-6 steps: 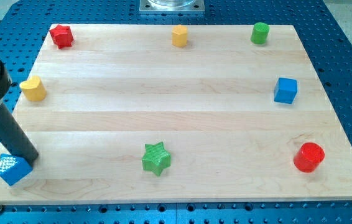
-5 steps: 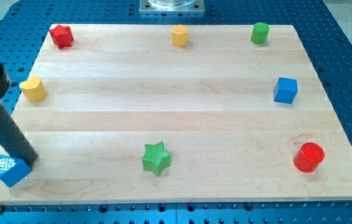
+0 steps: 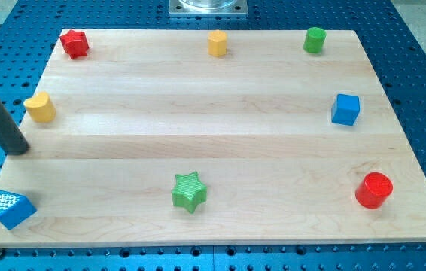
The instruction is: Place the yellow blocks in a vertical line
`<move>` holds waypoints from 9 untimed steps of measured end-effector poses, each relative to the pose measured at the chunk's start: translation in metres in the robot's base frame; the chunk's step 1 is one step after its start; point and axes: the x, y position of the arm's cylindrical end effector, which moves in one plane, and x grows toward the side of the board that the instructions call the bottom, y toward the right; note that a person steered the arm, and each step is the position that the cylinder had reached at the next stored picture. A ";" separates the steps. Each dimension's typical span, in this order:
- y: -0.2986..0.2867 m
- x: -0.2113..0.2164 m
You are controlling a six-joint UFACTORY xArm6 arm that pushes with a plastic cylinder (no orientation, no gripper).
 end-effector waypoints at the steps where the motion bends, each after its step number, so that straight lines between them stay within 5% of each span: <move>1: -0.002 -0.041; 3: 0.115 -0.053; 4: 0.075 -0.018; 5: 0.032 -0.052; 6: 0.060 -0.087; 8: 0.220 -0.068; 9: 0.156 -0.067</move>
